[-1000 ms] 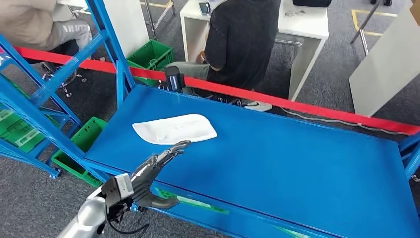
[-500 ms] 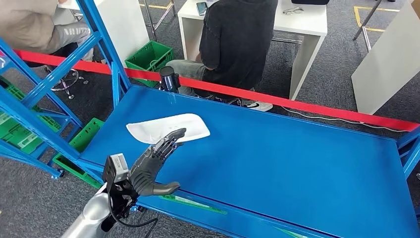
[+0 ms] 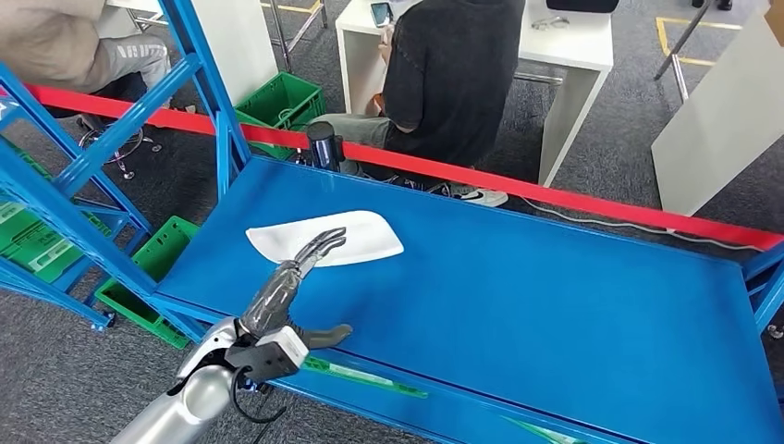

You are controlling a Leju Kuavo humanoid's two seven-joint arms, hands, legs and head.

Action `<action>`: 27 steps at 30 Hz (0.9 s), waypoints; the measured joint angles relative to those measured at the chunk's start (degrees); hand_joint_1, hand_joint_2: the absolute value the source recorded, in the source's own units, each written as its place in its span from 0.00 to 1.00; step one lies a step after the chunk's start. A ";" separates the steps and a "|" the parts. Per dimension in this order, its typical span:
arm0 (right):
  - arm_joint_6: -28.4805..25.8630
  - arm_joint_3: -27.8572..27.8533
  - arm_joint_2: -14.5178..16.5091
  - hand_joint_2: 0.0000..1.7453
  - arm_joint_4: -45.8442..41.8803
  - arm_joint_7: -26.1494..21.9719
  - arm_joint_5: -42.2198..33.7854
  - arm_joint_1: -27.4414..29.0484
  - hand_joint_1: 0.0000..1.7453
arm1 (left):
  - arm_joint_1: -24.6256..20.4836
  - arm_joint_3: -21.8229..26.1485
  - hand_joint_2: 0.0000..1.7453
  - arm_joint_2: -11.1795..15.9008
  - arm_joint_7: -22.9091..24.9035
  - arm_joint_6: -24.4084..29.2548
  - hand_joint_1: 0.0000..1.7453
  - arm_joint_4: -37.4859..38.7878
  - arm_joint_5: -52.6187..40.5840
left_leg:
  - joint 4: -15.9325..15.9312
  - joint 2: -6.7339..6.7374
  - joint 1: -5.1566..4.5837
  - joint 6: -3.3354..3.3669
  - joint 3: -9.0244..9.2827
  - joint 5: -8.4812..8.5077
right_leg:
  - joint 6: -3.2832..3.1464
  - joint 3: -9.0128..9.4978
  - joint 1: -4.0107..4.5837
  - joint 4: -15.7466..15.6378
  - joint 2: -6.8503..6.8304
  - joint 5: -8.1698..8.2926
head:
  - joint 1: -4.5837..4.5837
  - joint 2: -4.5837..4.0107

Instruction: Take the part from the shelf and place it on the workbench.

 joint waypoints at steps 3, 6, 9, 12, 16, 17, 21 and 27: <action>0.00 0.34 -0.10 0.00 0.00 0.15 0.01 -0.09 0.00 | -0.72 -1.56 1.00 -0.04 0.92 0.37 0.00 1.05 -2.85 | -0.24 0.06 -0.01 0.28 0.05 0.28 | -0.44 -5.34 -0.10 10.98 -0.02 -4.22 | 0.08 0.00; -0.01 0.59 -0.26 0.00 0.00 0.33 0.01 -0.12 0.00 | -1.49 -3.04 1.00 -0.10 1.73 0.32 0.00 2.55 -4.86 | -0.01 -0.07 -0.06 0.13 0.03 0.18 | 0.74 -5.11 -0.16 9.95 -0.05 -2.78 | 0.08 0.00; -0.02 0.70 -0.39 0.00 0.00 0.34 0.01 -0.43 0.00 | -2.55 -4.15 1.00 -0.31 2.30 0.04 0.00 3.86 -5.67 | 0.83 -0.24 -0.29 -0.60 -0.18 -0.39 | 1.24 0.35 -0.20 -1.21 -0.19 1.38 | 0.06 0.00; -0.02 0.77 -0.38 0.00 0.00 0.37 0.01 -0.57 0.00 | -3.08 -4.80 1.00 -0.43 2.45 -0.14 0.00 4.62 -5.93 | 1.28 -0.20 -0.44 -1.17 -0.47 -0.69 | 0.01 1.04 -0.06 -2.91 -0.11 1.94 | 0.00 0.00; -0.02 0.83 -0.47 0.00 0.02 0.38 0.19 -0.67 0.00 | -3.82 -5.47 1.00 -0.43 3.58 -1.21 0.00 5.54 -7.13 | 7.16 -0.18 0.09 -2.37 -3.30 -4.36 | -1.07 1.12 -0.49 -3.08 -0.04 2.13 | -0.07 0.00; -0.01 0.87 -0.49 0.00 0.02 0.40 0.27 -0.70 0.00 | -4.04 -5.75 1.00 -0.42 4.12 -1.58 0.00 5.96 -7.98 | 11.19 -0.17 0.21 -2.67 -5.16 -6.28 | -1.25 1.07 -0.44 -3.07 -0.05 2.13 | -0.10 0.00; 0.12 1.38 -0.52 0.00 0.02 0.67 0.73 -0.77 0.00 | -4.83 -7.14 1.00 -0.37 6.35 -2.11 0.00 8.13 -12.34 | 16.31 -0.17 0.42 -2.63 -7.84 -6.41 | -1.31 1.08 -0.14 -3.04 0.03 2.15 | -0.09 0.00; 0.40 1.90 -0.37 0.00 -0.02 1.05 0.89 -1.25 0.00 | -7.77 -8.76 1.00 -0.37 7.95 -3.05 0.00 9.75 -15.92 | 1.56 -0.06 -0.56 -0.34 -0.91 -0.93 | -0.67 1.00 0.26 -3.30 0.02 2.49 | -0.05 0.00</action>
